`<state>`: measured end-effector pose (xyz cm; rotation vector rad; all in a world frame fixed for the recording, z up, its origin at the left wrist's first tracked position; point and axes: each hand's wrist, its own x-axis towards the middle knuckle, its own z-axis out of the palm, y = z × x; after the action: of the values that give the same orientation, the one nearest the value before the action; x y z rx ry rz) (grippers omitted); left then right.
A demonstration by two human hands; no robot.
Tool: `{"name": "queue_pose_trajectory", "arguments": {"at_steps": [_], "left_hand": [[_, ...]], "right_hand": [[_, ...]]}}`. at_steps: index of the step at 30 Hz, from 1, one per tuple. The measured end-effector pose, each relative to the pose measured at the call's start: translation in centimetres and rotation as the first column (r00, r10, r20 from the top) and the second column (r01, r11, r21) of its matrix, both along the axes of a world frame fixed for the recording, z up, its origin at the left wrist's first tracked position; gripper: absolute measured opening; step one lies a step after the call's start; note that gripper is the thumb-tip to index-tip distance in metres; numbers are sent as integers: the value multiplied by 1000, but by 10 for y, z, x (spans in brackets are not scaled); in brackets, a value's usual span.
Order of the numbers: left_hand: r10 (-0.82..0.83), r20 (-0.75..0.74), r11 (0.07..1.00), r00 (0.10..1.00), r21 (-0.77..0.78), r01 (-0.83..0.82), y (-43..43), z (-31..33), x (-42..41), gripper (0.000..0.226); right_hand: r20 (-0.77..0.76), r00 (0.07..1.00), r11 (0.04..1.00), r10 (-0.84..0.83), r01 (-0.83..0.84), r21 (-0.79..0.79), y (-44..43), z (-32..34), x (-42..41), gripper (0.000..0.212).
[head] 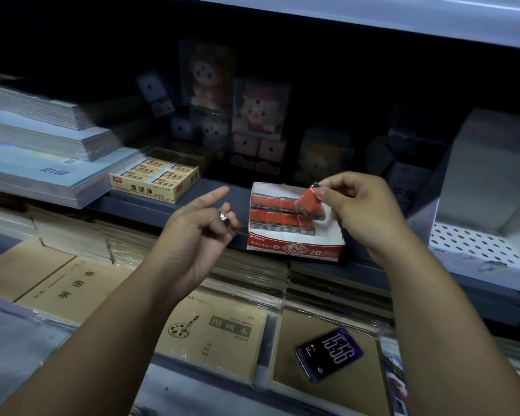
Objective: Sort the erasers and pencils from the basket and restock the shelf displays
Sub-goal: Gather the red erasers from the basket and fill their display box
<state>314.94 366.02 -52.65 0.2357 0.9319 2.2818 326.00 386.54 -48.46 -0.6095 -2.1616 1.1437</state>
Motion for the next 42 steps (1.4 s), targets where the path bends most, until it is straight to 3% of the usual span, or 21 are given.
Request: {"name": "queue_pose_trajectory", "arguments": {"at_steps": [4, 10, 19, 24, 28, 31, 34, 38, 42], "left_hand": [[17, 79, 998, 997, 53, -21, 1, 5, 8, 48], [48, 150, 995, 987, 84, -62, -4, 6, 9, 30], [-14, 38, 1000, 999, 17, 13, -3, 3, 6, 33], [-23, -69, 993, 997, -119, 15, -4, 0, 7, 43], [23, -145, 978, 989, -203, -53, -4, -2, 8, 31], [41, -160, 976, 986, -206, -74, -3, -3, 7, 26], [21, -151, 977, 988, -205, -52, -5, -5, 5, 22], [-36, -184, 978, 982, -207, -3, -4, -6, 4, 21], [-67, -219, 979, 973, -203, 21, -3, -8, 5, 20]], "right_hand": [[116, 988, 986, -103, 87, 142, 16, -4, 10, 11], [259, 962, 978, -83, 28, 209, 19, -14, 7, 12], [328, 941, 969, -79, -4, 245, 16, -19, 2, 1], [434, 900, 990, 32, -87, 108, 15, -5, 12, 25], [410, 912, 983, -9, -68, 172, 12, -6, 12, 6], [421, 906, 965, -43, -71, 252, 10, -4, 12, 7], [266, 963, 929, -48, -55, 367, -7, -2, 5, 9], [65, 961, 957, 268, -273, 97, -45, -2, -11, 8], [-11, 917, 915, 399, -399, -50, -69, -2, -22, 19]]}}
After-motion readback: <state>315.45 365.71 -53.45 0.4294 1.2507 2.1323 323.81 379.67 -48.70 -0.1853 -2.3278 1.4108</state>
